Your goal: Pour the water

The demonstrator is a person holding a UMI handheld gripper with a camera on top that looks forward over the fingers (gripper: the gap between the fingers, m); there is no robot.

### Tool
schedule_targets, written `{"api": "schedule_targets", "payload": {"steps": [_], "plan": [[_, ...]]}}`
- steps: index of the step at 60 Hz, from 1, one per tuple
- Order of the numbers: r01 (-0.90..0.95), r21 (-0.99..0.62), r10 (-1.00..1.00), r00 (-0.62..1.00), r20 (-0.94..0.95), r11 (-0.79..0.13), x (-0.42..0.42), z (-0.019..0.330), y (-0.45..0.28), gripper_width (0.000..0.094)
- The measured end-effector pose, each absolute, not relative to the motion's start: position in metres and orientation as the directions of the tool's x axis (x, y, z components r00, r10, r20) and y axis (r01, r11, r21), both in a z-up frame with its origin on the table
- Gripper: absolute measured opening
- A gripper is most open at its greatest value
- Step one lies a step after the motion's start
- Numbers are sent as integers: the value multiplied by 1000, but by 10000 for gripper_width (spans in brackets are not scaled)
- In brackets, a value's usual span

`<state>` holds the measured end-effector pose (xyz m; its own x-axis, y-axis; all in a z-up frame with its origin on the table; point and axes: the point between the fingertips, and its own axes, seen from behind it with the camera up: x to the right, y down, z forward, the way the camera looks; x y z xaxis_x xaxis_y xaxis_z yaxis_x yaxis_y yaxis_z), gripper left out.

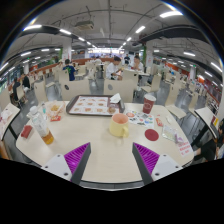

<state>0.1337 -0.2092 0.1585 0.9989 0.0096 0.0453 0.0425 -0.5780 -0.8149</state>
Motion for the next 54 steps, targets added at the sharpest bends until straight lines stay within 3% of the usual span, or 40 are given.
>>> {"api": "schedule_targets", "payload": {"steps": [17,34,54], "plan": [[72,-783,2,996,91,-618,88,137,-229,844],[65,-716,43,998,49,-695,-37,80,-264,847],[31,-829,109,993,-36,-558,-182,70,-182,853]]}}
